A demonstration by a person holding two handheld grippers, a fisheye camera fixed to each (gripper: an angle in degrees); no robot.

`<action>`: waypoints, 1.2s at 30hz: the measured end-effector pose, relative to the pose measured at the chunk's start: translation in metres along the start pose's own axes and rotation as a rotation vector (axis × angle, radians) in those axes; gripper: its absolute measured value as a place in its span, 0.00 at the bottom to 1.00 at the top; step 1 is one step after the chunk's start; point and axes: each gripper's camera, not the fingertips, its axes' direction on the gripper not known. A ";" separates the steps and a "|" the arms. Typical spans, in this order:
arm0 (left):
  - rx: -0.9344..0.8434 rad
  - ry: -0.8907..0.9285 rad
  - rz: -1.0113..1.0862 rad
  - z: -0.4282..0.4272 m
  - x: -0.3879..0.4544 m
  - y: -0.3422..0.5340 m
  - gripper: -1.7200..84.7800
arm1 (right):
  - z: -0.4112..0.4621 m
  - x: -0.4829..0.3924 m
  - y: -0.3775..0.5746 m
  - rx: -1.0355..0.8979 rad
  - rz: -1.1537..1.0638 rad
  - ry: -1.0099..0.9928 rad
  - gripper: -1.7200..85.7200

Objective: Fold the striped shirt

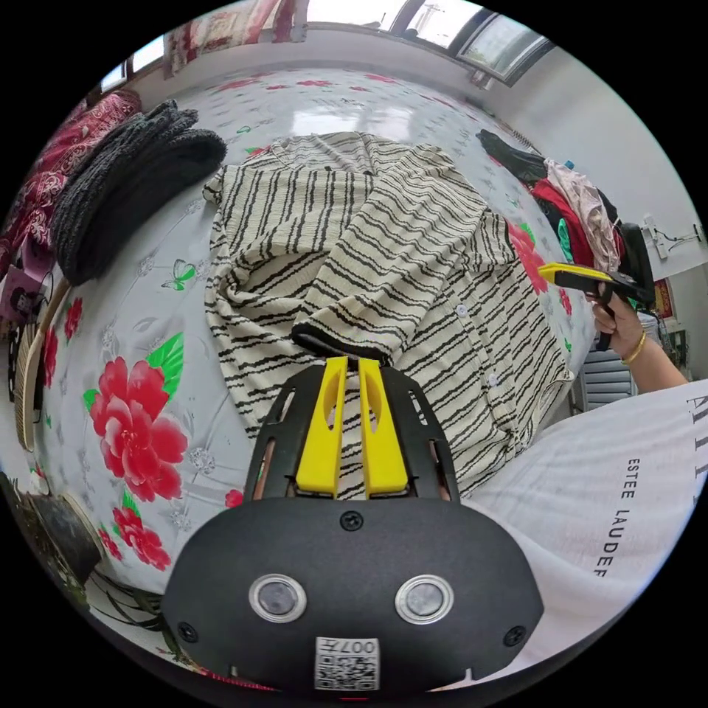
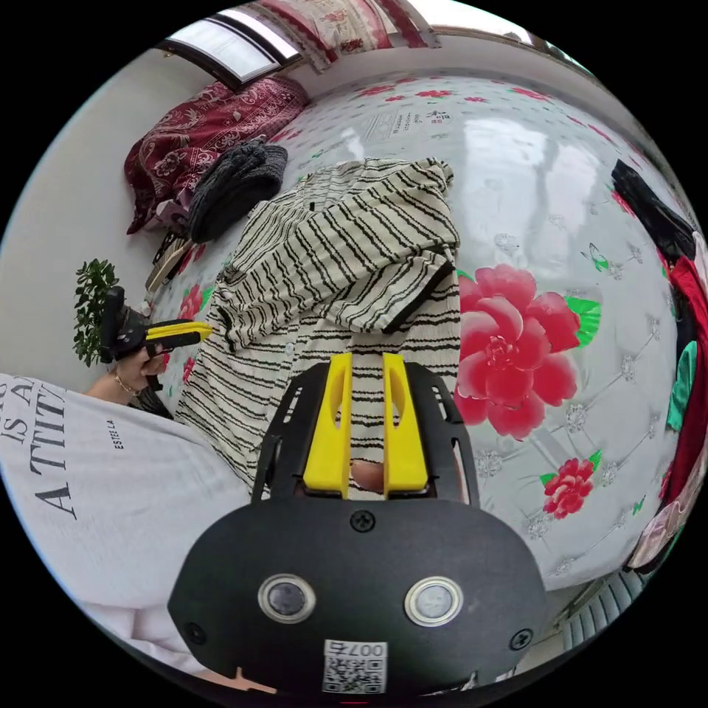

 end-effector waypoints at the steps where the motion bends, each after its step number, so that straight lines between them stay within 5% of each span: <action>1: 0.002 -0.021 -0.037 -0.004 -0.002 0.015 0.05 | -0.003 0.004 0.017 -0.014 0.034 0.023 0.08; 11: -0.145 -0.100 -0.227 0.005 -0.007 0.140 0.12 | -0.008 0.059 0.117 -0.065 0.328 0.044 0.09; 16: -0.192 -0.132 -0.197 0.021 0.010 0.148 0.13 | 0.018 0.063 0.108 -0.188 0.284 -0.012 0.08; 21: -0.262 -0.216 -0.001 0.031 0.036 0.139 0.03 | 0.037 0.061 0.100 -0.340 0.137 -0.111 0.04; 36: -0.062 0.376 -0.077 -0.033 -0.096 0.038 0.01 | -0.042 0.166 0.048 0.059 0.217 -0.716 0.02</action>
